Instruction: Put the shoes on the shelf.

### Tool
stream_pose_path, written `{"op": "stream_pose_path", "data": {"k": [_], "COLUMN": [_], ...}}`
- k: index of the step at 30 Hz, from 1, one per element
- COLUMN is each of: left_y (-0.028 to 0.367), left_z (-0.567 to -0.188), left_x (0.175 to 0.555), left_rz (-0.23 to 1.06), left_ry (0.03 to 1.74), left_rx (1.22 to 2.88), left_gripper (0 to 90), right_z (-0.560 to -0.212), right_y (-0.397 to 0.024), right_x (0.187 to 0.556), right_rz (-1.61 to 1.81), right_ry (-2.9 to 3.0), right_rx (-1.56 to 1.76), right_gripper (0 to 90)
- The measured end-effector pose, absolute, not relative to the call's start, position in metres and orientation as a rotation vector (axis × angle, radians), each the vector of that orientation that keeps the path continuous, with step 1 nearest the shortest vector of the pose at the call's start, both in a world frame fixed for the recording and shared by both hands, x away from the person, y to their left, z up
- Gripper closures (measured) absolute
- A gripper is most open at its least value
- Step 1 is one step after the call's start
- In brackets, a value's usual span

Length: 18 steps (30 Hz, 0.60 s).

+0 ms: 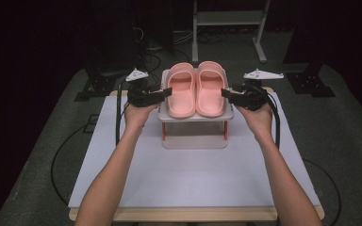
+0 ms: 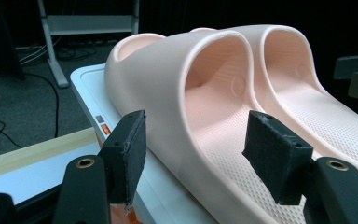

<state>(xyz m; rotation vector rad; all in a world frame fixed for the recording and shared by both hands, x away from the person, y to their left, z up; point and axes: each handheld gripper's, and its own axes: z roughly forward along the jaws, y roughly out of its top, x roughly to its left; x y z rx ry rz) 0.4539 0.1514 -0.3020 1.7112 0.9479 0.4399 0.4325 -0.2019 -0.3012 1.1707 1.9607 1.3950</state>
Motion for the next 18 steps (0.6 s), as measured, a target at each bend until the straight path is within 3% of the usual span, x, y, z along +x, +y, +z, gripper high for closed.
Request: {"op": "stream_pose_path", "data": {"k": [18], "left_y": [0.155], "left_z": [-0.306], "left_x": [0.439], "left_rz": [0.42], "left_ry": [0.913], "left_rx": [1.691], "left_gripper": [37.4], "right_z": [-0.309], "right_y": [-0.212], "right_x": [0.416], "right_rz": [1.403], "right_ry": [1.965], "right_rx": [1.163], "right_gripper": [42.2]}}
